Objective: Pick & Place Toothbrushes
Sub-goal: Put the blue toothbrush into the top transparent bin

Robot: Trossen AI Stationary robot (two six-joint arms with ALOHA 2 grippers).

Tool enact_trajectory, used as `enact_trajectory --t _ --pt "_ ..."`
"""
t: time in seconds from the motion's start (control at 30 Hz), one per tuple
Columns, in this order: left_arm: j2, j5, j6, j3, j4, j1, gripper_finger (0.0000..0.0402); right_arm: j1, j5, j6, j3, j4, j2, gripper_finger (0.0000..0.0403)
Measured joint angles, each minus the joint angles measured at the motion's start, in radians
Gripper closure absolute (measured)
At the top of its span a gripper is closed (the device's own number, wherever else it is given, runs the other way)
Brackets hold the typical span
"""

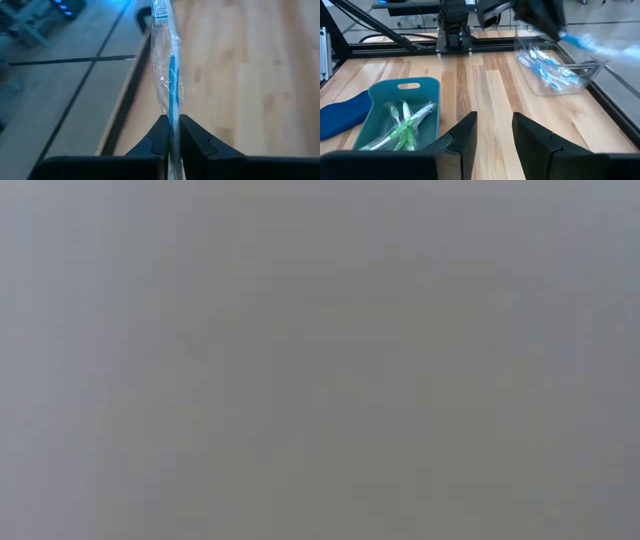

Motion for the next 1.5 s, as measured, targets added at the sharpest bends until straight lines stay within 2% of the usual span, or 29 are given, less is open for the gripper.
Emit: enact_trajectory --t 0.33,0.47,0.67,0.83,1.13,1.4,1.5 --pt "-0.065 0.001 0.014 0.002 -0.082 0.168 0.0386 0.004 0.000 0.000 0.000 0.005 0.000 0.0285" --pt "-0.059 -0.003 0.010 0.040 -0.179 0.241 0.0386 0.005 0.000 0.000 0.000 0.003 0.000 0.0285" --pt "-0.058 -0.081 0.003 0.118 -0.360 0.329 0.0386 0.005 0.000 0.000 0.000 -0.008 0.000 0.0285" --pt "-0.058 -0.087 0.032 0.145 -0.486 0.389 0.0386 0.005 0.000 0.000 0.000 -0.018 0.000 0.0285" --pt "0.006 0.032 0.086 0.145 -0.566 0.513 0.0386 0.005 0.000 0.000 0.000 -0.030 0.000 0.0285" --pt "0.139 0.048 0.139 0.145 -0.602 0.628 0.0386 0.005 0.000 0.000 0.000 -0.031 0.000 0.0285" --pt "0.187 0.124 0.187 0.145 -0.596 0.647 0.0386 0.010 0.000 0.000 0.000 -0.035 0.000 0.0285"
